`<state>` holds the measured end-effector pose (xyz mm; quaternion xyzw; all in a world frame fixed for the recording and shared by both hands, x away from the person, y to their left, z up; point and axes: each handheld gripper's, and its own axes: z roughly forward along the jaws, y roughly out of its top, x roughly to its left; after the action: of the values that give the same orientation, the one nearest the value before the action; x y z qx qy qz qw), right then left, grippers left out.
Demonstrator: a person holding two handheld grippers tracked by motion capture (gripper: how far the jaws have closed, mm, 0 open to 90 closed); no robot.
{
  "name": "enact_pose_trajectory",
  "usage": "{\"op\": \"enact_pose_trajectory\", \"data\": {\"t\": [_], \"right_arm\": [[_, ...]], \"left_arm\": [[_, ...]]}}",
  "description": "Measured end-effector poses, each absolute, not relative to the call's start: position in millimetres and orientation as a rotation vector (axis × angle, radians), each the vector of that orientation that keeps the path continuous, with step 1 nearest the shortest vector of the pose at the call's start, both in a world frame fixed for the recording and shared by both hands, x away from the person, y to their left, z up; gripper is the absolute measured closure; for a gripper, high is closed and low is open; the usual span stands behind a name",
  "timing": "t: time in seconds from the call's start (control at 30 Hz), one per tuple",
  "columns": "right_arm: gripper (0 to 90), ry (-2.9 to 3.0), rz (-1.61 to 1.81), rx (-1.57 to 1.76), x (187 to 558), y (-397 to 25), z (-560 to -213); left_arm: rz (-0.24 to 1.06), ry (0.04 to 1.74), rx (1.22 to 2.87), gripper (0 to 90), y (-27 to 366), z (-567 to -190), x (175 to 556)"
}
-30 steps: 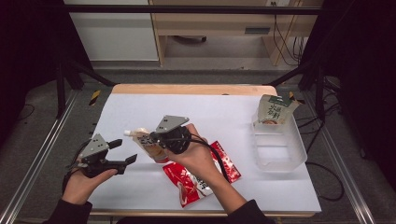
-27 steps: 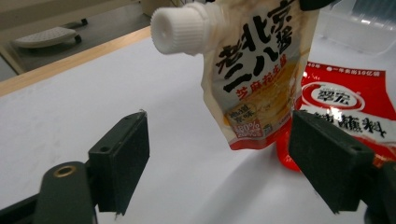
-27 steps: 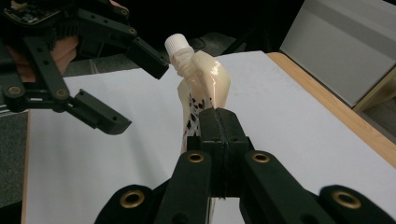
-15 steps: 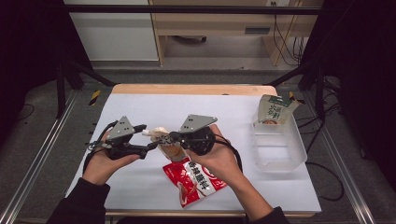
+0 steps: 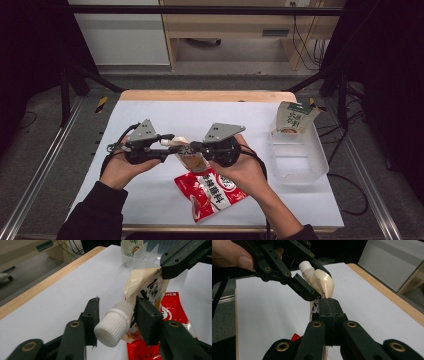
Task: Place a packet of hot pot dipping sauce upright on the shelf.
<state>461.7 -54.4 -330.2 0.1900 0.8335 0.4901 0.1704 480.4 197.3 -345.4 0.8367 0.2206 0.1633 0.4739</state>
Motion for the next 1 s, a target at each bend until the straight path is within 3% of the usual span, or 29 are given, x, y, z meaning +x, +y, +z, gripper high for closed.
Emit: {"op": "enact_pose_trajectory", "data": {"t": [0.17,0.77,0.87,1.0], "right_arm": [[90.0,2.369,1.392,0.552,462.3,-56.9,-331.2],[89.7,2.367,1.355,0.593,458.6,-77.5,-327.9],[85.9,2.380,1.323,0.585,458.8,-80.4,-326.2],[72.6,2.373,1.261,0.558,460.5,-86.9,-319.7]], "left_arm": [[0.390,0.516,2.067,70.7,194.5,-341.3,477.1],[0.378,0.415,2.200,72.9,165.8,-314.7,479.2],[0.387,0.397,2.219,73.0,162.0,-312.8,478.6],[0.406,0.381,2.251,73.0,159.6,-312.8,478.5]]}}
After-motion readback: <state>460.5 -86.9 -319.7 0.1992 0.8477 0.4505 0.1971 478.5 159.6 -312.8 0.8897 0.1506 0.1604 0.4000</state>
